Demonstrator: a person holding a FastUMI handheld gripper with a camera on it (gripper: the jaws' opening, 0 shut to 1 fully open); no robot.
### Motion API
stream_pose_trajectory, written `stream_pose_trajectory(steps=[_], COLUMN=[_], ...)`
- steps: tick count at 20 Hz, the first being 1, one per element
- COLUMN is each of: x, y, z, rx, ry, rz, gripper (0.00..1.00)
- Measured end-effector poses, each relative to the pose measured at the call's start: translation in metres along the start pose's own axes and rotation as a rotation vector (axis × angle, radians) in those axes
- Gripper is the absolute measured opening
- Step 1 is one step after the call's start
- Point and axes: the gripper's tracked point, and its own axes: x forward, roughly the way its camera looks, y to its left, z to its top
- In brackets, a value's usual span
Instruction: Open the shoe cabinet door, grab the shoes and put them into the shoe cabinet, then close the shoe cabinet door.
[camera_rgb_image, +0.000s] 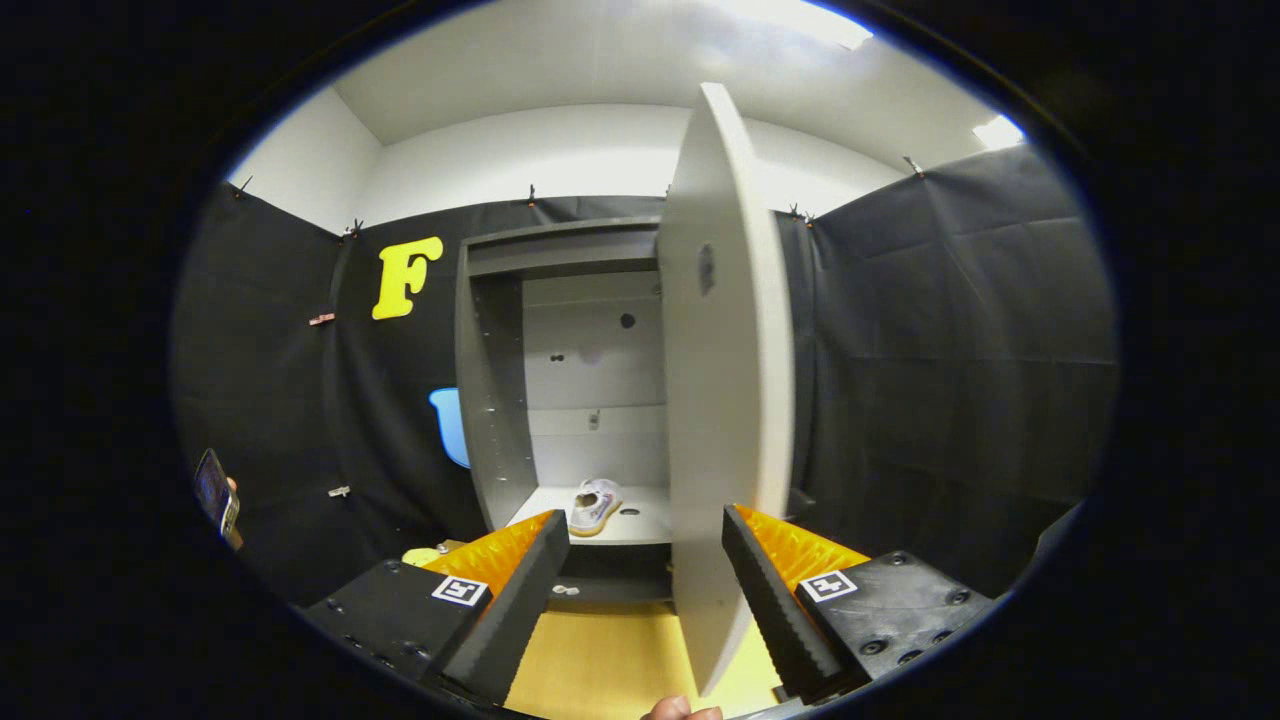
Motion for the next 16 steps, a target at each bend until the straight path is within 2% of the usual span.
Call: stream_pose_trajectory(steps=[2,6,9,12,16], x=[-0.006,-0.01,0.002,0.031,0.054], y=[-0.023,-0.094,-0.147,-0.162,-0.151], z=[0.005,-0.006,-0.036,-0.053,-0.065], rx=[-0.007,0.019,-0.03,-0.03,-0.027], ry=[-0.026,-0.031,0.025,0.052,0.059], rz=[-0.039,-0.196,-0.302,-0.322,-0.29], gripper=[0.97,0.97,0.98,0.98,0.98])
